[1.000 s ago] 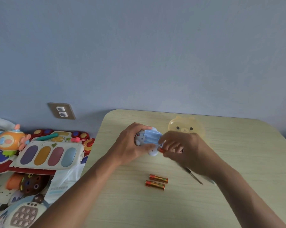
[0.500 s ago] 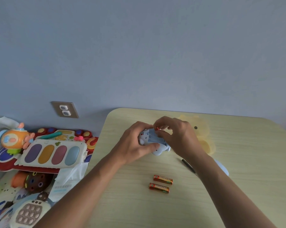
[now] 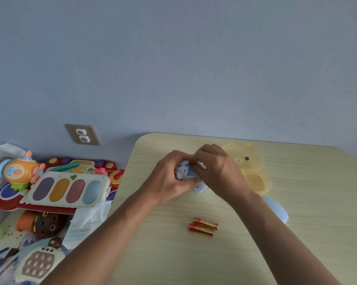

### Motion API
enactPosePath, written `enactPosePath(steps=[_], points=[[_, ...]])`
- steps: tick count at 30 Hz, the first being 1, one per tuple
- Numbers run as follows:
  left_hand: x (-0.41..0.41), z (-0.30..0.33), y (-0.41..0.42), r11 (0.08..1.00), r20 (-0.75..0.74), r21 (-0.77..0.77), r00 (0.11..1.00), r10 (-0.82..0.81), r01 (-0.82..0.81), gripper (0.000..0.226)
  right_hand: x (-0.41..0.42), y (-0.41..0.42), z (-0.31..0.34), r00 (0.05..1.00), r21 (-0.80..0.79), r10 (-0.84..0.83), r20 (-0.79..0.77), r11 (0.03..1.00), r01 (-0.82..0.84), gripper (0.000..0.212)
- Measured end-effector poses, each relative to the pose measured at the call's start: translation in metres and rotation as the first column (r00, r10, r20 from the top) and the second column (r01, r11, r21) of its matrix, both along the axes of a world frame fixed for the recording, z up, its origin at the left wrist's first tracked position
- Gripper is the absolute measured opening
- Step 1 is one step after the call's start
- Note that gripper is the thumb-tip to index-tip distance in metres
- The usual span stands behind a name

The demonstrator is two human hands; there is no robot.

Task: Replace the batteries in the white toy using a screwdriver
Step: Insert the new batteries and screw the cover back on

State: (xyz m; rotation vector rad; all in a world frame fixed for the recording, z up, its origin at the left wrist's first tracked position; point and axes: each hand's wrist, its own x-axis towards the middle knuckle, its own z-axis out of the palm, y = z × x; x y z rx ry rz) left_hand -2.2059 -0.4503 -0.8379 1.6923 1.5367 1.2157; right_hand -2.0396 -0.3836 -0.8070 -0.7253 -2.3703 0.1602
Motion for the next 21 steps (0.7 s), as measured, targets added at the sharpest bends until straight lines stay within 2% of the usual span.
enactPosePath(steps=[6, 12, 16, 21], points=[[0.0, 0.002, 0.0, 1.0, -0.003, 0.007, 1.0, -0.002, 0.002, 0.044, 0.0, -0.001, -0.001, 0.999, -0.065, -0.012, -0.04, 0.998, 0.009, 0.014], [-0.001, -0.001, 0.001, 1.0, -0.005, 0.003, 1.0, -0.009, 0.009, 0.059, 0.004, 0.002, -0.004, 0.999, -0.102, -0.02, -0.041, 0.995, 0.016, 0.012], [-0.002, -0.002, 0.002, 1.0, -0.002, 0.003, 1.0, -0.008, 0.008, 0.054, 0.005, 0.003, -0.006, 1.0, -0.108, -0.017, -0.022, 0.994, 0.015, 0.011], [-0.001, 0.0, 0.001, 1.0, 0.022, 0.003, 1.0, -0.007, 0.007, 0.051, 0.013, -0.006, 0.003, 1.0, -0.181, -0.008, -0.016, 0.983, 0.005, 0.022]])
